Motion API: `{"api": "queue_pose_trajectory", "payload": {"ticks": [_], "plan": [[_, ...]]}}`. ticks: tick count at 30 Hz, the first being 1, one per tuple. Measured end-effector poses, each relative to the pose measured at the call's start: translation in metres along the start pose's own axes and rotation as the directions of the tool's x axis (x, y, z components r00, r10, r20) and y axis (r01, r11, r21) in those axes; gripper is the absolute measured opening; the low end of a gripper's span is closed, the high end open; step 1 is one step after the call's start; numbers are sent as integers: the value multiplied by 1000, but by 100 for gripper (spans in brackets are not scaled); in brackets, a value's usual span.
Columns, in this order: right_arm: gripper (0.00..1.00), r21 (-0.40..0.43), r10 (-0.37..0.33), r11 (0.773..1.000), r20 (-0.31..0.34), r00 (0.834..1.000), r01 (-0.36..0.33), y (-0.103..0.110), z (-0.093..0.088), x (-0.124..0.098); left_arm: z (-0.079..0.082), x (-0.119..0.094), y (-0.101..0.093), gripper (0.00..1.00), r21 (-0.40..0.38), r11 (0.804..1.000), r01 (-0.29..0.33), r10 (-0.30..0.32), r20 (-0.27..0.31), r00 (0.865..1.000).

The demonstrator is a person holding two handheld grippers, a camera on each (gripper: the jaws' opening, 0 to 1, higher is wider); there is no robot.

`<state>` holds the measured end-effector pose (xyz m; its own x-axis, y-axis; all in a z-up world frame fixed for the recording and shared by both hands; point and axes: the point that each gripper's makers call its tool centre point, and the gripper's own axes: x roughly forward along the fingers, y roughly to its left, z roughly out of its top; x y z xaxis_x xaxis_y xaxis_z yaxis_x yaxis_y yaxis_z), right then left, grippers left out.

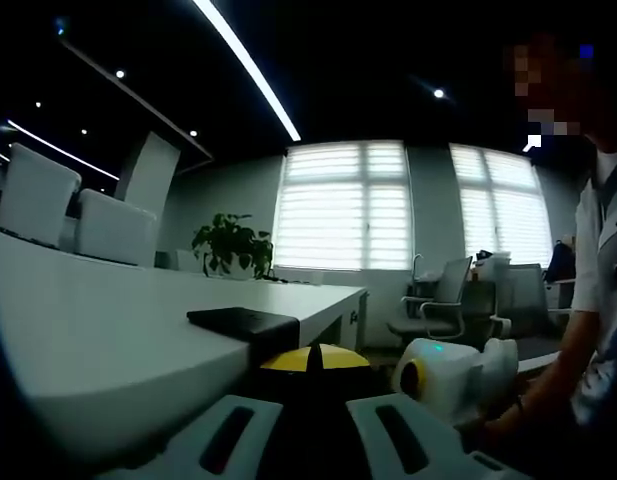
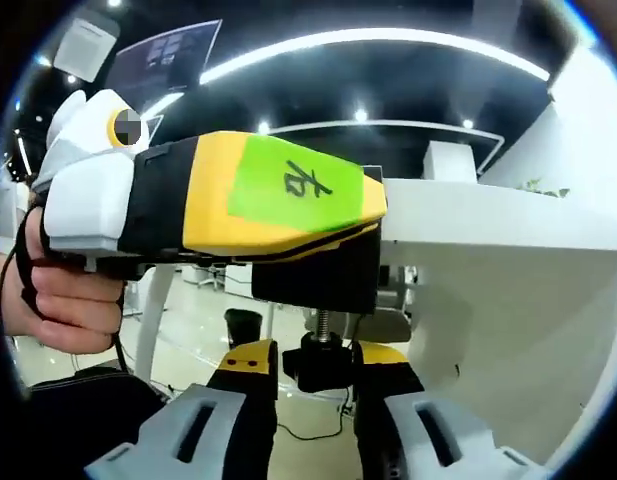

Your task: Clamp the fixed fixture on the desktop, loosen the retaining clip, secure it to the edge of the desk, and tighten the retaining clip.

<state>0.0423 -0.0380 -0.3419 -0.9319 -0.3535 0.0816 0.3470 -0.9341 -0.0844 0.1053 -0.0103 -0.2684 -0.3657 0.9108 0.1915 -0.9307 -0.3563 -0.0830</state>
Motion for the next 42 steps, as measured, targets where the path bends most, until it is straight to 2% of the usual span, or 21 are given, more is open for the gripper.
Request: {"api": "queue_pose_trajectory", "payload": {"ticks": [5,9,13,15,18,20,22,24,26,27,28,30,31,34,35,38,42], "plan": [[24,-11,48,999,1,999,-48,4,-2,-2,0,0,-2,1,0,1000,3,-3,3,1000],[24,-19,133,991,24,991,-133,6,-1,0,0,0,1,1,5,1000,0,0,-2,1000],[24,-18,243,970,51,969,-242,12,0,-1,0,-2,5,1,5,1000,0,0,-5,1000],[24,-62,277,960,36,960,-275,12,0,-1,1,-3,9,1,3,1000,1,-1,-3,1000],[24,-71,350,935,35,936,-347,17,0,2,1,-3,9,1,-2,1000,2,-2,0,1000],[24,-72,390,919,41,920,-387,18,0,1,1,-3,9,1,0,1000,2,-2,0,1000],[24,-86,403,913,40,914,-399,18,0,0,1,-2,8,1,-3,1000,1,-1,1,1000],[25,-89,404,912,39,914,-400,19,0,-2,0,-2,5,1,-1,1000,-1,1,1,1000],[25,-93,378,923,37,925,-374,19,-1,-3,-1,-1,2,1,-4,1000,0,0,0,1000],[25,-107,331,939,17,943,-328,15,-4,-4,-1,-1,1,1,-4,1000,0,0,0,1000],[26,-113,306,946,6,952,-304,12,-8,-3,-1,-1,1,1,-4,1000,0,0,0,1000],[33,-128,212,969,-3,977,-211,3,-11,-5,-1,-1,0,1,-3,1000,-3,3,-2,1000],[35,-100,165,981,-2,986,-165,-2,-11,-7,-1,-1,0,1,-2,1000,-3,3,-3,1000],[34,56,113,992,40,993,-115,-1,-2,-14,-1,-2,0,1,-3,1000,-3,3,-4,1000],[33,72,104,992,49,993,-108,-1,2,-14,-1,-2,0,1,-2,1000,-3,3,-4,1000],[31,35,101,994,55,993,-103,1,8,-7,-1,-2,-1,1,-2,1000,-2,2,-4,1000],[27,52,96,994,41,995,-98,4,10,4,-1,-2,-2,1,-4,1000,-2,2,-4,1000]]}}
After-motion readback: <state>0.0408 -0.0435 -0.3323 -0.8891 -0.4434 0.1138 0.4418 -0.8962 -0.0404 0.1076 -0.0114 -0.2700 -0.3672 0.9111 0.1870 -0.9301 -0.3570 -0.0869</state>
